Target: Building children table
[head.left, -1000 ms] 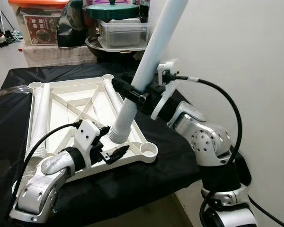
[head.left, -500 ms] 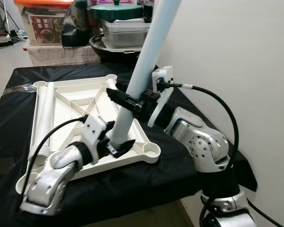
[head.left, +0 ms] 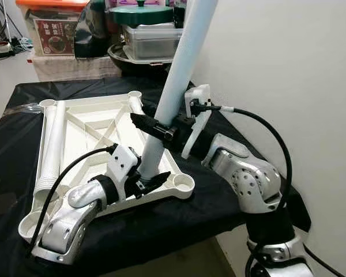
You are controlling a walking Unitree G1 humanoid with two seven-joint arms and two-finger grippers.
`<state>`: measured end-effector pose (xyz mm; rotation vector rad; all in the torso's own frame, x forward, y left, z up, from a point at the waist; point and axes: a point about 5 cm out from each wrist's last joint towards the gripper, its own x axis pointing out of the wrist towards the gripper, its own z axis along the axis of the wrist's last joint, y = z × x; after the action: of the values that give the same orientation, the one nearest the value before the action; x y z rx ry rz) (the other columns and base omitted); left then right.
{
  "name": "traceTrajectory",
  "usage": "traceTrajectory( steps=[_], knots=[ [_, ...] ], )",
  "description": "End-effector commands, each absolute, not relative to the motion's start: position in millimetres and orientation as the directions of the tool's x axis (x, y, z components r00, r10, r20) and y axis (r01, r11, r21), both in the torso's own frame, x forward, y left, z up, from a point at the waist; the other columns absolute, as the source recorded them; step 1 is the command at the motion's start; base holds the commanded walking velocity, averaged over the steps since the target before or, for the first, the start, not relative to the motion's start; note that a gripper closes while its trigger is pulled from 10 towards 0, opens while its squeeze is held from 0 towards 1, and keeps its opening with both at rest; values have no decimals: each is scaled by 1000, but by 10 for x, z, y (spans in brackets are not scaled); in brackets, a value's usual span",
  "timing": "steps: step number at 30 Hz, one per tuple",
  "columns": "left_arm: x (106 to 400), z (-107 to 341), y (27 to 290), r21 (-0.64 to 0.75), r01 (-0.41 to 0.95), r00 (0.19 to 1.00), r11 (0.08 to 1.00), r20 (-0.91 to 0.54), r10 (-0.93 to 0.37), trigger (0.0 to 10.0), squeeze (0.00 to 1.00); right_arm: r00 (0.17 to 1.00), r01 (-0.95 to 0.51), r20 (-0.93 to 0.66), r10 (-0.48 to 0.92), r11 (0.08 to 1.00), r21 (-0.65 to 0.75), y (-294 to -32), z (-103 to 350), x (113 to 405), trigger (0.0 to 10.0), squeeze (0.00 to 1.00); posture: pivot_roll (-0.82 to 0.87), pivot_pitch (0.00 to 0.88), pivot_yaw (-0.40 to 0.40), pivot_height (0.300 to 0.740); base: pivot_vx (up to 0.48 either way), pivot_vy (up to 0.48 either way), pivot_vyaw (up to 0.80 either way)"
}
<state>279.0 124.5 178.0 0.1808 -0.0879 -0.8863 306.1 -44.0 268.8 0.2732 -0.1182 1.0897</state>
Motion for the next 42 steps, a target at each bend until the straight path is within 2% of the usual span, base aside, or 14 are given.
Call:
traceTrajectory(
  steps=[1, 2, 3, 4, 5, 6, 9, 11, 12, 13, 19, 22, 27, 42],
  knots=[
    [2743, 1760, 1155, 192, 784, 600, 590, 5, -800, 0, 0, 435, -900, 260, 862, 408, 155, -394, 2765, 3027, 10000, 0, 60, 0, -83, 740, 0, 0, 0],
    [2743, 1760, 1155, 192, 784, 600, 590, 5, -800, 0, 0, 435, -900, 260, 862, 408, 155, -394, 2765, 3027, 10000, 0, 60, 0, -83, 740, 0, 0, 0],
    [2761, 1762, 1156, 192, 775, 613, 602, 2, -790, 0, 0, 448, -893, 270, 852, 416, 169, -405, 2777, 3046, 10000, 635, 61, 0, -84, 740, 0, 0, 0],
    [2761, 1762, 1156, 192, 775, 613, 602, 2, -790, 0, 0, 448, -893, 270, 852, 416, 169, -405, 2777, 3046, 10000, 635, 61, 0, -84, 740, 0, 0, 0],
    [2776, 1766, 1152, 199, 773, 616, 603, -7, -787, 4431, 0, 476, -878, 293, 829, 427, 218, -435, 2789, 3085, 10000, 1000, 62, 0, -87, 740, 0, 0, 0],
    [2776, 1766, 1152, 199, 773, 616, 603, -7, -787, 4431, 0, 476, -878, 293, 829, 427, 218, -435, 2789, 3085, 10000, 1000, 62, 0, -87, 740, 0, 0, 0],
    [2741, 1778, 1133, 199, 792, 590, 577, -11, -807, 10000, 0, 485, -873, 300, 821, 432, 229, -452, 2790, 3096, 10000, 1000, 62, 0, -86, 740, 0, 0, 0],
    [2705, 1789, 1113, 190, 811, 565, 554, -9, -825, 10000, 0, 485, -873, 301, 821, 434, 222, -462, 2787, 3095, 10000, 1000, 62, 0, -86, 740, 0, 0, 0],
    [2664, 1802, 1092, 182, 830, 537, 527, -5, -843, 10000, 0, 468, -883, 312, 827, 418, 214, -472, 2785, 3081, 10000, 745, 62, 0, -86, 740, 0, 0, 0],
    [2618, 1807, 1068, 180, 849, 507, 498, -10, -862, 10000, 0, 432, -901, 323, 842, 385, 200, -486, 2769, 3049, 10000, 0, 62, 0, -87, 740, 0, 0, 0],
    [2567, 1809, 1043, 198, 858, 487, 474, -18, -873, 10000, 0, 391, -919, 310, 866, 349, 186, -507, 2695, 3015, 10000, 0, 62, 0, -87, 740, 0, 0, 0],
    [2871, 1846, 1119, 242, 652, 735, 718, 28, -677, 10000, 0, 589, -801, 207, 781, 531, 275, -545, 2482, 3179, 10000, 0, 70, 0, -94, 740, 0, 0, 0],
    [2907, 1826, 1061, 231, 621, 763, 749, 38, -645, 10000, 0, 647, -751, 193, 738, 572, 330, -536, 2436, 3201, 10000, 0, 67, 0, -94, 740, 0, 0, 0],
    [2333, 1717, 928, 172, 923, 363, 345, -92, -927, 10000, 0, 290, -949, 379, 879, 211, 235, -600, 2636, 2877, 10000, 0, 59, 0, -78, 740, 0, 0, 0]
  ],
)
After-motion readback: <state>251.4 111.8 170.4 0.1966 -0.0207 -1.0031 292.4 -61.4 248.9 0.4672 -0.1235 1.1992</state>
